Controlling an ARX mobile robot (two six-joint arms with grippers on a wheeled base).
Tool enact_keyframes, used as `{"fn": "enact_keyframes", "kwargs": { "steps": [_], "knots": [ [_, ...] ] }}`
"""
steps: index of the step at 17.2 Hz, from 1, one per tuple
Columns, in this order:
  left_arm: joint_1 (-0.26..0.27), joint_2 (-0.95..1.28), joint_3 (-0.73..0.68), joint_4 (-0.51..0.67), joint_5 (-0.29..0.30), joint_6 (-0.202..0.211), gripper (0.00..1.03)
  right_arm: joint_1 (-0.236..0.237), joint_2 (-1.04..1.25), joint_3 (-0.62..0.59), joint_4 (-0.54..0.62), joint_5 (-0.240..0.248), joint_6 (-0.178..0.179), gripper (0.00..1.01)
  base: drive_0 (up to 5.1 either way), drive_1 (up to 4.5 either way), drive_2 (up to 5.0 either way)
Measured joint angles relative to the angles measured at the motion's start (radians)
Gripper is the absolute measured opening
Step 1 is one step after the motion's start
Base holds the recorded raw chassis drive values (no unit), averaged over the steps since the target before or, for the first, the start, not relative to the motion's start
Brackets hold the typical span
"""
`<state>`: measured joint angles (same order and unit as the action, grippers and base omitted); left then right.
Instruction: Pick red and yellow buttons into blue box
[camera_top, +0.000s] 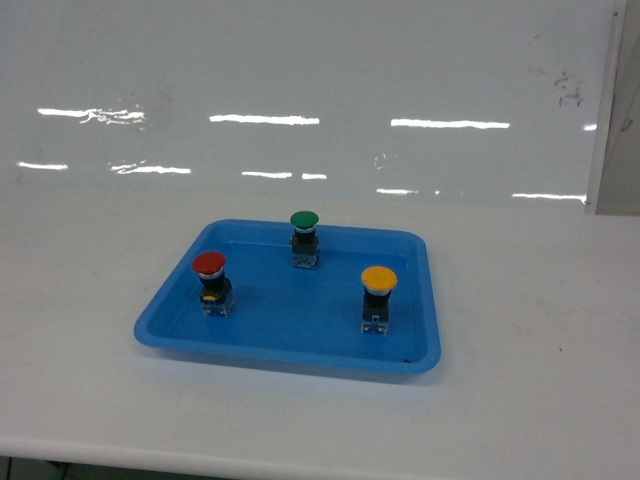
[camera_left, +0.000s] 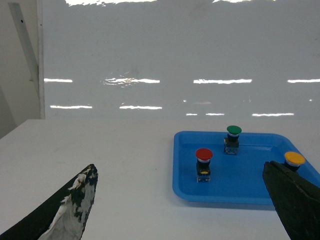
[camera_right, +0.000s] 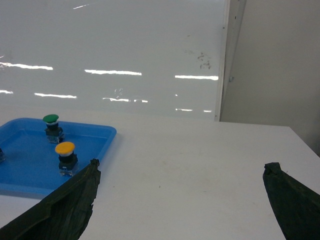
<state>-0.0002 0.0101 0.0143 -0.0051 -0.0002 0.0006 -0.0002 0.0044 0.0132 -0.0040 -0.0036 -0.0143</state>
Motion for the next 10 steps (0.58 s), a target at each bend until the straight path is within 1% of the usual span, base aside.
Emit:
{"fn": "enact_keyframes", "kwargs": {
  "steps": [10],
  "knots": [
    [0.0,0.0,0.0,0.0,0.0,0.0,0.98,0.0,0.0,0.0,0.0,0.0,0.0,0.98,0.0,0.0,0.0]
  ]
}}
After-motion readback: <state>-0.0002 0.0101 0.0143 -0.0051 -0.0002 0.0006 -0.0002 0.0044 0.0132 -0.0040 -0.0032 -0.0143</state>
